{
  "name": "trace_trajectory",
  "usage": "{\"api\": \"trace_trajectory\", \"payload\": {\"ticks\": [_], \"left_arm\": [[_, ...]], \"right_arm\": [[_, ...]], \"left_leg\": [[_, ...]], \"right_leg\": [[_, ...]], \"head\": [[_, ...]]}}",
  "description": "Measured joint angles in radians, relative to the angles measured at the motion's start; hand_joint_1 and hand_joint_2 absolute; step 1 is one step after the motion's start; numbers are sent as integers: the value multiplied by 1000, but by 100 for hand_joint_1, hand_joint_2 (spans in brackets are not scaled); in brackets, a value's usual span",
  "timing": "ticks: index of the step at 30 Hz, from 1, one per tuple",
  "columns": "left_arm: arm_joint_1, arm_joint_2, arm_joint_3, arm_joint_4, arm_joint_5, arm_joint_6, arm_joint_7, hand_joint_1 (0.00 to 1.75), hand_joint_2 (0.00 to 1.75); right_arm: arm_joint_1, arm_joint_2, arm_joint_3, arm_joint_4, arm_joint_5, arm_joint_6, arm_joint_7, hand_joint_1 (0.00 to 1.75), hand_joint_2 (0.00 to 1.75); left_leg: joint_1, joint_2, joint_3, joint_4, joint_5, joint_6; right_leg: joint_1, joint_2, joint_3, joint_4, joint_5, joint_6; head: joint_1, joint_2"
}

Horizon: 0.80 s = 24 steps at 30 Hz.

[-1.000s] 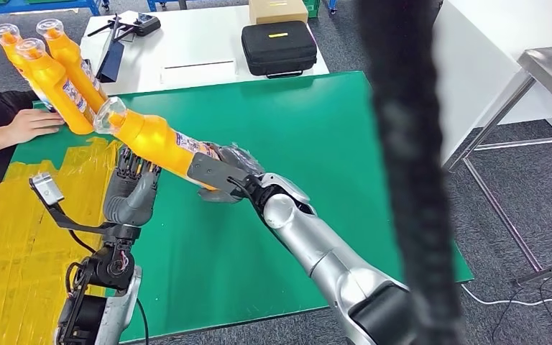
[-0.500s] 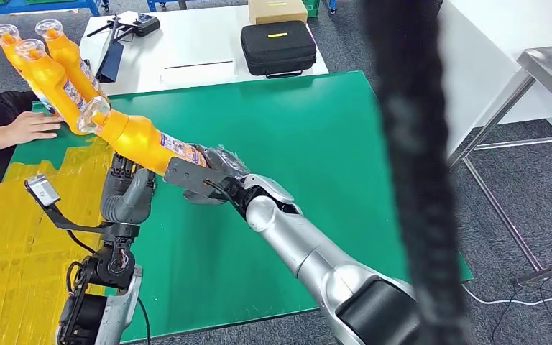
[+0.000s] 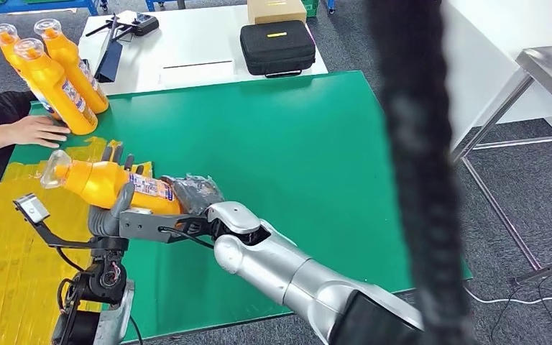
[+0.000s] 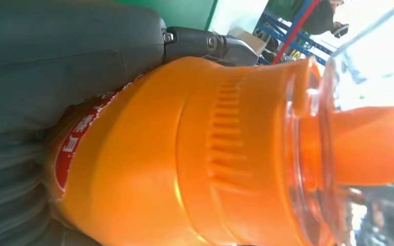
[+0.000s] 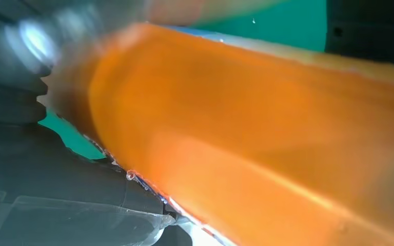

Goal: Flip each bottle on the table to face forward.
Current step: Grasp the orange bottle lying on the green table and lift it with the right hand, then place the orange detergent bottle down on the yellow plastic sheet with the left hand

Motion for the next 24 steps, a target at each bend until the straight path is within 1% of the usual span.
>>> {"api": "trace_trajectory", "payload": {"ticks": [6,7,10,11,16,24], "left_arm": [[27,0,14,-7,-2,-2,-5,0,175],[28,0,15,-8,-2,-2,-5,4,175],[29,0,16,-8,0,-7,-5,135,175],[30,0,17,-7,3,-11,-5,175,175],[30,0,18,-6,22,-33,-6,175,175],[29,0,24,-6,31,-37,-7,175,175]], "right_arm": [[1,0,52,0,26,1,6,175,175],[0,-1,55,0,26,1,7,175,175],[-1,-2,63,0,26,1,8,175,175],[-1,-2,64,0,26,1,8,175,175],[-5,-3,64,1,25,1,8,175,175],[-8,-3,64,3,15,2,3,175,175]], "left_leg": [[0,0,0,0,0,0],[0,0,0,0,0,0],[0,0,0,0,0,0],[0,0,0,0,0,0],[0,0,0,0,0,0],[0,2,0,0,0,0]], "right_leg": [[0,0,0,0,0,0],[0,0,0,0,0,0],[0,0,0,0,0,0],[0,0,0,0,0,0],[0,0,-1,0,0,0],[0,1,-1,0,0,0]], "head": [[0,0],[0,0],[0,0],[0,0],[0,0],[0,0]]}}
